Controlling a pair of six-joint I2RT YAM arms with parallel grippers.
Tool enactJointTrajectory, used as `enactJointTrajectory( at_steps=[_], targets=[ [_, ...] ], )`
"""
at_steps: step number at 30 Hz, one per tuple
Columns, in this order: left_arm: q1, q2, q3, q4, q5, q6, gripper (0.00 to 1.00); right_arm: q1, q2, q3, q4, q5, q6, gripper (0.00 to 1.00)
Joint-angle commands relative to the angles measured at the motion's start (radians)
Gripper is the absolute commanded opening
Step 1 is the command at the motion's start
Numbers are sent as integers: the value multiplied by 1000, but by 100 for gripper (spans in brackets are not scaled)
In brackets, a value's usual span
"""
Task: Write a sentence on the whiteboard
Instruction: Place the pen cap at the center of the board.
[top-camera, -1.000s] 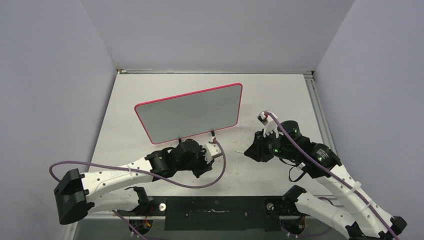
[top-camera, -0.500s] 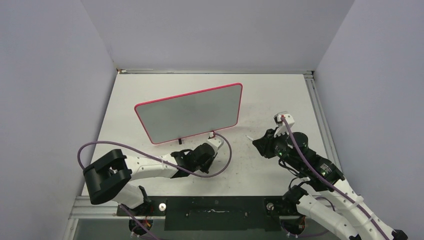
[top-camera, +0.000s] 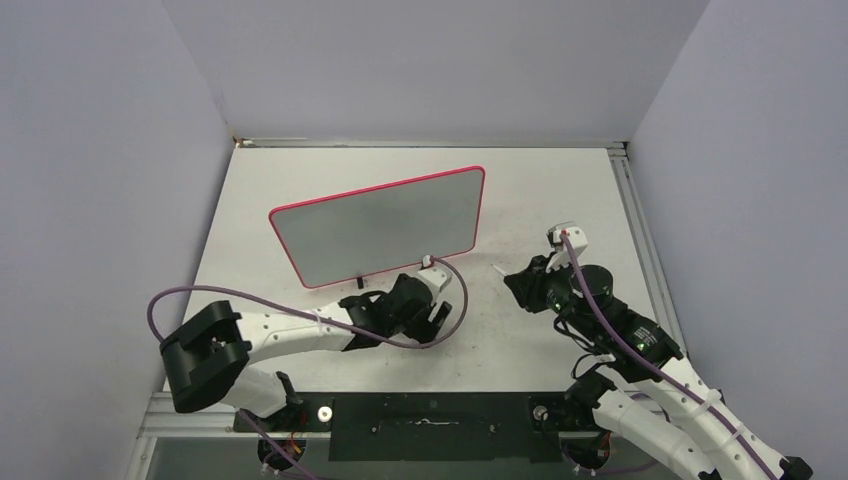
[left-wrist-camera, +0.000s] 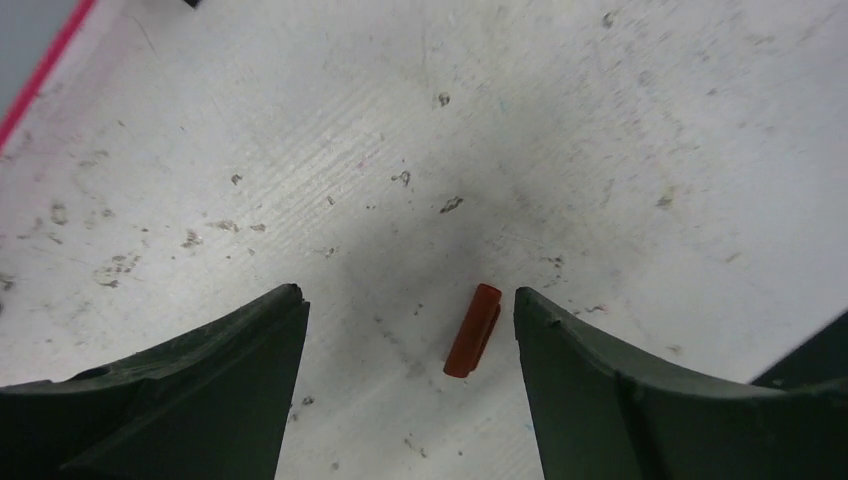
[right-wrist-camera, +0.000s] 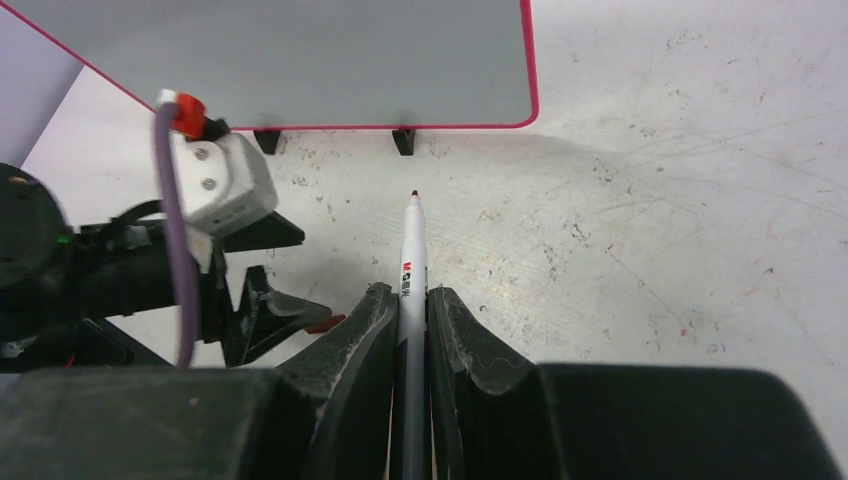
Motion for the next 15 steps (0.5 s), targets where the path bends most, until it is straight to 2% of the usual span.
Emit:
enactJointTrajectory(
  at_steps=[1,9,12,15],
  targets=[
    [20,-180,173,-169,43,74,75,-1,-7,22,119,37,-30,5],
    [204,-410,507,-638,145,228,77,26,27,-31,394,-35,-20,5],
    [302,-448,610,-730,190,270,78,82,51,-49,487,-7,-27,5],
    [413,-469,673,-764,195,318,78,183,93,-51,573,97,-61,5]
  ],
)
